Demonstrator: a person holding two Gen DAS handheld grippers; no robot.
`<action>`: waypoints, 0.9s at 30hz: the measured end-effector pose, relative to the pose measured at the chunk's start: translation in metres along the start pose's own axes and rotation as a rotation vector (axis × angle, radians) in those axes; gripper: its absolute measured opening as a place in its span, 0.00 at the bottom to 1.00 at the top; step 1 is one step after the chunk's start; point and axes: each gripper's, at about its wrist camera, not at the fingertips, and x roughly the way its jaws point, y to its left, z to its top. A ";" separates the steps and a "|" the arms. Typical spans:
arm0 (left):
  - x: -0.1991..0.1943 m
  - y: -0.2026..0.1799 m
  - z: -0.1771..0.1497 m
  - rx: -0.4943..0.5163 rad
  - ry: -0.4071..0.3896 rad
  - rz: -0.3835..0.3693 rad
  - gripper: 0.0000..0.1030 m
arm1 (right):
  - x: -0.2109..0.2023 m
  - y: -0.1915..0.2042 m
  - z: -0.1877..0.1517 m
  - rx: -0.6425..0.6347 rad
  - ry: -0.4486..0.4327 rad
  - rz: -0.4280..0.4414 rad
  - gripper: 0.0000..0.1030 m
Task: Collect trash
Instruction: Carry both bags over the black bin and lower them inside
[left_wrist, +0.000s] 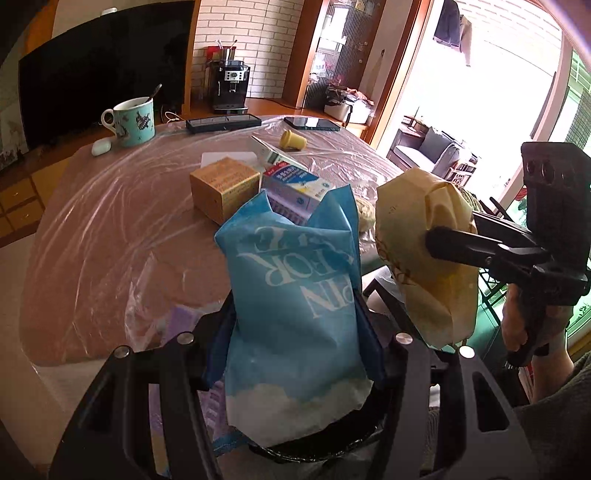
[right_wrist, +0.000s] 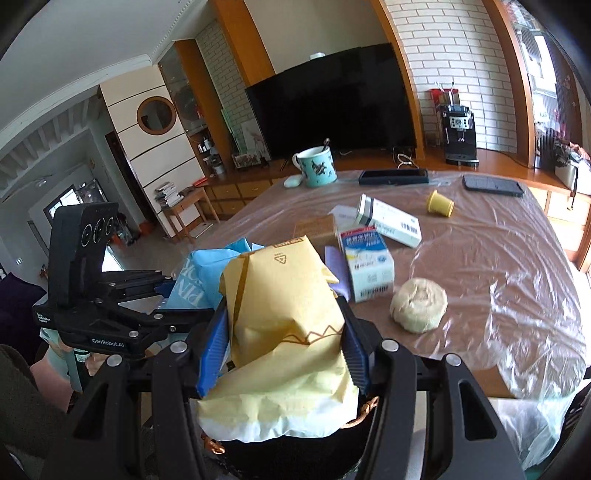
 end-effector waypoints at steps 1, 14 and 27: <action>0.001 -0.001 -0.004 0.003 0.009 -0.001 0.57 | 0.001 0.001 -0.004 -0.001 0.011 0.001 0.53; 0.024 -0.007 -0.039 0.005 0.110 -0.022 0.57 | 0.025 0.001 -0.043 0.005 0.137 -0.039 0.53; 0.056 -0.003 -0.053 0.008 0.162 0.015 0.57 | 0.053 -0.008 -0.063 0.031 0.187 -0.082 0.53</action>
